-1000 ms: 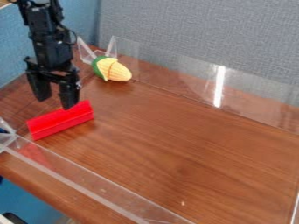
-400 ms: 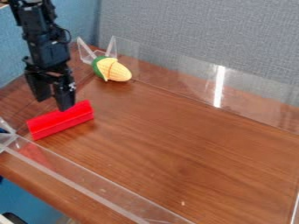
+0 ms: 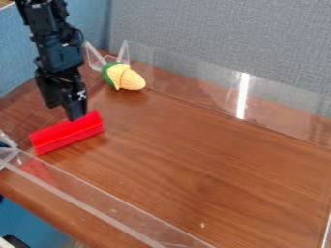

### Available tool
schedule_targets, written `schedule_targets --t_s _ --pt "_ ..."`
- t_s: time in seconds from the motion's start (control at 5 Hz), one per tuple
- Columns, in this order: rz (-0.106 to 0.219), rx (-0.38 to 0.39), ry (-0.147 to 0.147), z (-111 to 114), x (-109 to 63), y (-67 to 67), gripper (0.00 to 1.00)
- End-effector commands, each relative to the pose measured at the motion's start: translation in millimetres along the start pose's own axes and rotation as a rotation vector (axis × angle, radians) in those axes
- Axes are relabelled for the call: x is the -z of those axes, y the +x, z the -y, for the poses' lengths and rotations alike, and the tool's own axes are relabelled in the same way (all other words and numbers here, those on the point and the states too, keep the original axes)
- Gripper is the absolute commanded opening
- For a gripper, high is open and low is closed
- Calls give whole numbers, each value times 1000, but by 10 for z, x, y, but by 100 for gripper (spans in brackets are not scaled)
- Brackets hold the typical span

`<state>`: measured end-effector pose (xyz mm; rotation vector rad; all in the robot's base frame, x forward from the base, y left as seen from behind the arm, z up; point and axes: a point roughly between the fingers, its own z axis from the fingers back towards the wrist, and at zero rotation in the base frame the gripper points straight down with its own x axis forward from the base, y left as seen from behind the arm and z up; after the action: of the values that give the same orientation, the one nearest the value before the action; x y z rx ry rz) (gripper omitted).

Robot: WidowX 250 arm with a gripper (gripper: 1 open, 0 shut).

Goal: Put the red object to the right side of the table

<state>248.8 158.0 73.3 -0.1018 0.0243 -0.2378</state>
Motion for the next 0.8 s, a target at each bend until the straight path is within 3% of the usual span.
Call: schedule_targets --t_s 0.0,0.2,0.6 --pt "43 57 42 14 -264 30 100" --pt "28 63 36 -17 -117 -20 100" --pt "2 -33 25 105 19 -46 100"
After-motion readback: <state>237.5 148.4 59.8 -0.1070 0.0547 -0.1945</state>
